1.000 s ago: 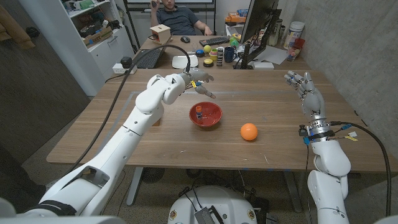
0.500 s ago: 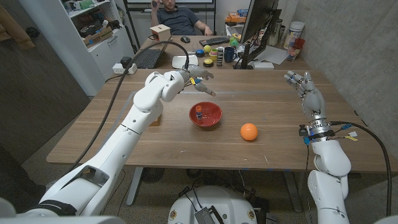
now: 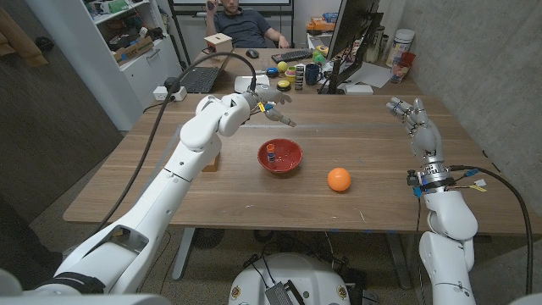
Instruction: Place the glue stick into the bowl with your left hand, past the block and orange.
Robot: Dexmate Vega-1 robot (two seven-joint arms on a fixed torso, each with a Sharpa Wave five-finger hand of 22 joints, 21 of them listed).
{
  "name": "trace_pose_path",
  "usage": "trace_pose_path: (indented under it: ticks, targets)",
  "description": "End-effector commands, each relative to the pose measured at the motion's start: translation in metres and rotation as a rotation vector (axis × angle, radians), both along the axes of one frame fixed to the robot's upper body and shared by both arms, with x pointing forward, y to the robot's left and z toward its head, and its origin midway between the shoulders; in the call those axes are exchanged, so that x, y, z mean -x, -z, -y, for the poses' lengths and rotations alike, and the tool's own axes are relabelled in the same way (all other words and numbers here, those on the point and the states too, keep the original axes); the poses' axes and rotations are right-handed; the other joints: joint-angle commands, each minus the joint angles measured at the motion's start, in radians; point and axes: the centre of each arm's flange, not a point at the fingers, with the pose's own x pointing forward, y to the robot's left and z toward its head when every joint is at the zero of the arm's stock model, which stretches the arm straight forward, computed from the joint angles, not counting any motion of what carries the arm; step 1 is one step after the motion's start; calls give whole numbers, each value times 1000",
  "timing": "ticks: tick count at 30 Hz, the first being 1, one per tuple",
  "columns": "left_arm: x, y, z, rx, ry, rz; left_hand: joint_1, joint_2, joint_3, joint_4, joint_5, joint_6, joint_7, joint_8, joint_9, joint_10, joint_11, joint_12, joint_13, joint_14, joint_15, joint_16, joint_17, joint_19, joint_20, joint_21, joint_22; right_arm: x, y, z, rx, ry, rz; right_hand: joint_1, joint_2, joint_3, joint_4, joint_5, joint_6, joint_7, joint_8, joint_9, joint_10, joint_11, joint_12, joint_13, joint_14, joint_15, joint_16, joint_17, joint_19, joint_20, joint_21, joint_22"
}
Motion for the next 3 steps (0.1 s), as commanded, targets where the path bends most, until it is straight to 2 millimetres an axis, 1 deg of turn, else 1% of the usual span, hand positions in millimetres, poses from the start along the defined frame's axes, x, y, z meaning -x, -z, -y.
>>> trace_pose_path:
  ticks: [1, 3]
  targets:
    - [8, -8, -3, 36, 38, 44, -15, 6, -14, -1, 12, -6, 2, 0, -1, -28, 5, -2, 2, -40, -42, -6, 2, -27, -1, -15, 5, -4, 2, 2, -4, -3, -2, 5, 2, -4, -3, 2, 7, -4, 7, 1, 4, -4, 5, 5, 7, -2, 3, 3, 11, -6, -4, 5]
    - [9, -10, -3, 29, 30, 50, -16, 8, -15, -1, 13, -8, 3, 0, -1, -30, 2, -2, 2, -41, -41, -5, 2, -33, -2, -18, 5, -4, 2, 3, -8, -3, -1, 4, 2, -4, -2, 2, 7, -3, 7, 1, 4, -2, 5, 5, 7, -2, 3, 3, 11, -7, -4, 5]
